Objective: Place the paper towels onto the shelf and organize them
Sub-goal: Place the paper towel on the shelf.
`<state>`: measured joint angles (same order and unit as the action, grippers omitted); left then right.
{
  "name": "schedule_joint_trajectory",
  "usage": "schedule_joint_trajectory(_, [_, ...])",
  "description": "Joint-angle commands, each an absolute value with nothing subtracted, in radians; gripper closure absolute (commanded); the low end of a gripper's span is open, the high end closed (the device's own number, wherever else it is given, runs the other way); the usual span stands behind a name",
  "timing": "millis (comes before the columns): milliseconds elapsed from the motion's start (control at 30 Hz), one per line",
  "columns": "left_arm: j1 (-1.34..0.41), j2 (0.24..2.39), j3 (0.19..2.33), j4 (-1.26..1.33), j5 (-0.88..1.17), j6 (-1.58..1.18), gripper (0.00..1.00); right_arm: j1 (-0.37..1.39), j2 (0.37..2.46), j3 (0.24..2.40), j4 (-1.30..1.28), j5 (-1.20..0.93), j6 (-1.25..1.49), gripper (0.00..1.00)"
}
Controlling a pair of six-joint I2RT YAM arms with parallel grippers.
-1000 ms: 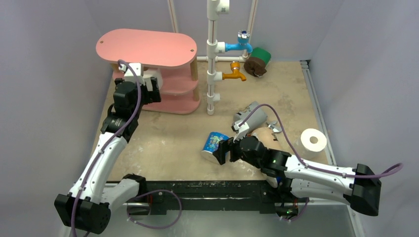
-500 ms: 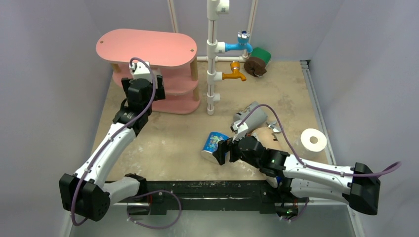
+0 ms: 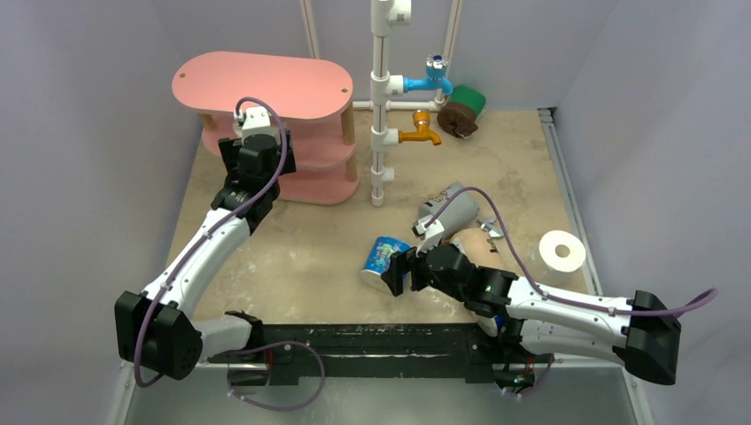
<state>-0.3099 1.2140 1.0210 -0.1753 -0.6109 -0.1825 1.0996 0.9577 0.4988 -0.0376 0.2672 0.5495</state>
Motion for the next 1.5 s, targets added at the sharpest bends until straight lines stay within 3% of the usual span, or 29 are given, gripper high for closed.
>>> schedule_joint_trajectory(0, [-0.314,1.234,1.071,-0.118,-0.670,-0.210,0.00,1.101,0.961,0.509,-0.014,0.273,0.541,0.06])
schedule_joint_trajectory(1467, [-0.118,1.308,1.092,-0.116,-0.650,-0.313,0.00,1.101,1.001,0.532,-0.028,0.285,0.534,0.06])
